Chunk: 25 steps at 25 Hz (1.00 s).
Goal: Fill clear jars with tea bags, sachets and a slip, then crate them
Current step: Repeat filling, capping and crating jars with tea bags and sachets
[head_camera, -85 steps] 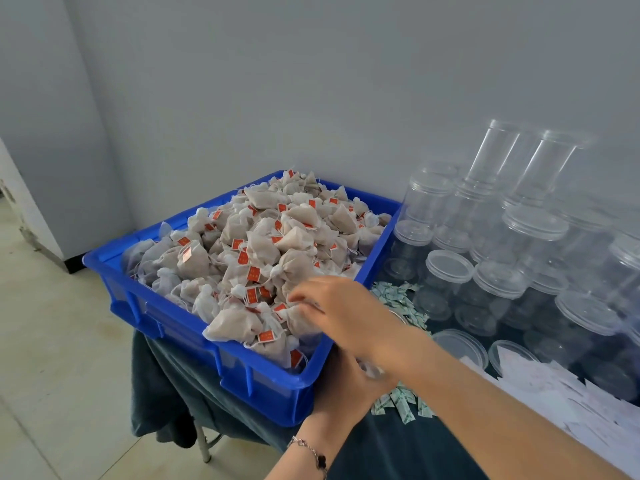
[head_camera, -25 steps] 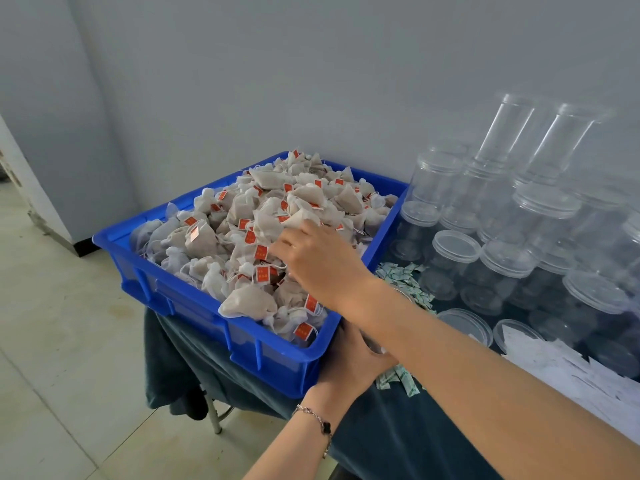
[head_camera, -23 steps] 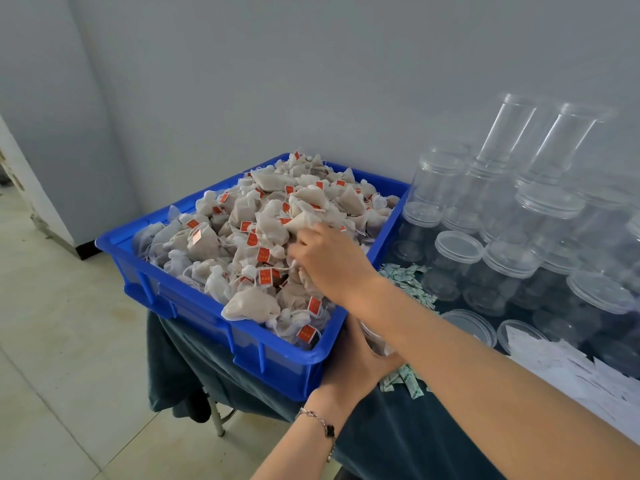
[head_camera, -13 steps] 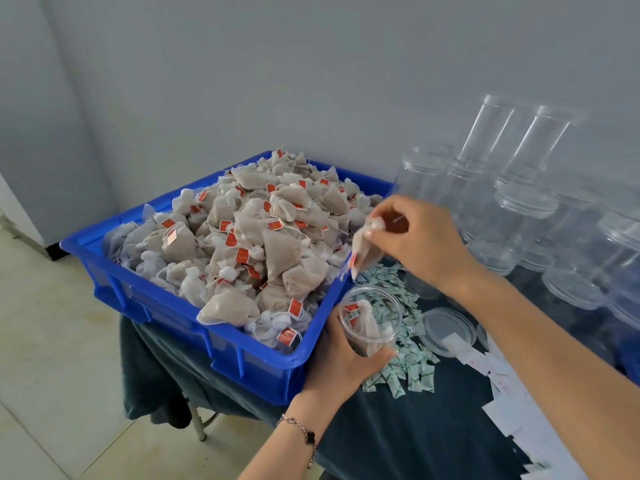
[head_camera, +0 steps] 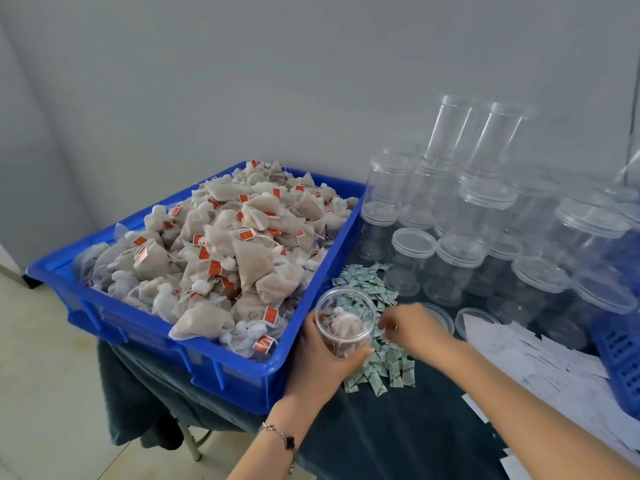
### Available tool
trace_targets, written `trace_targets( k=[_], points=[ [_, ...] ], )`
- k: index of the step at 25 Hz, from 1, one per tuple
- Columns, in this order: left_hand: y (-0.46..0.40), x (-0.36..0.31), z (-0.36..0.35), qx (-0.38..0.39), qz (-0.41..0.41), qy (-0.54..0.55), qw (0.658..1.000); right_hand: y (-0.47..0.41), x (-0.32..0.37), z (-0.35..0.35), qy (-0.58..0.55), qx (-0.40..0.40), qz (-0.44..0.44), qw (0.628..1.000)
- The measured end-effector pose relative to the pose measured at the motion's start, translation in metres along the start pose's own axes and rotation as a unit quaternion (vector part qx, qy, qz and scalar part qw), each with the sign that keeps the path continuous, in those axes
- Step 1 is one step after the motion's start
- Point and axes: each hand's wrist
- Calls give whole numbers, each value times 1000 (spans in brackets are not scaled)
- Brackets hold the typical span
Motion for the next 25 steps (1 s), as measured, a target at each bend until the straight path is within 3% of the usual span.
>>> trace_targets(
  k=[2, 5, 9, 12, 15, 17, 20, 25],
  points=[
    [0, 0, 0, 2, -1, 0, 1000, 8, -8, -27, 17, 47, 30, 998],
    [0, -2, 1, 0, 2, -1, 1000, 7, -13, -49, 74, -24, 73, 994],
    [2, -5, 2, 2, 8, 3, 1000, 4, -12, -46, 51, -94, 23, 994],
    [3, -7, 3, 1, 13, -2, 1000, 3, -6, -14, -47, -202, 0, 978],
    [3, -6, 2, 0, 19, -4, 1000, 8, 12, 21, -251, -292, 11, 923],
    [3, -7, 2, -4, 20, -3, 1000, 12, 28, 31, -311, -265, 55, 911],
    [2, -7, 2, -6, 9, -2, 1000, 11, 46, 24, -194, -154, 107, 963],
    [1, -21, 0, -30, 24, -3, 999, 15, 37, 37, -150, -224, 128, 955]
  ],
)
Point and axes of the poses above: each hand's wrist, its own y-axis away from the middle knuckle, its own z-axis out of the back of the hand, x = y × z, and after that the axes turned 1 degree about -x, right-handed
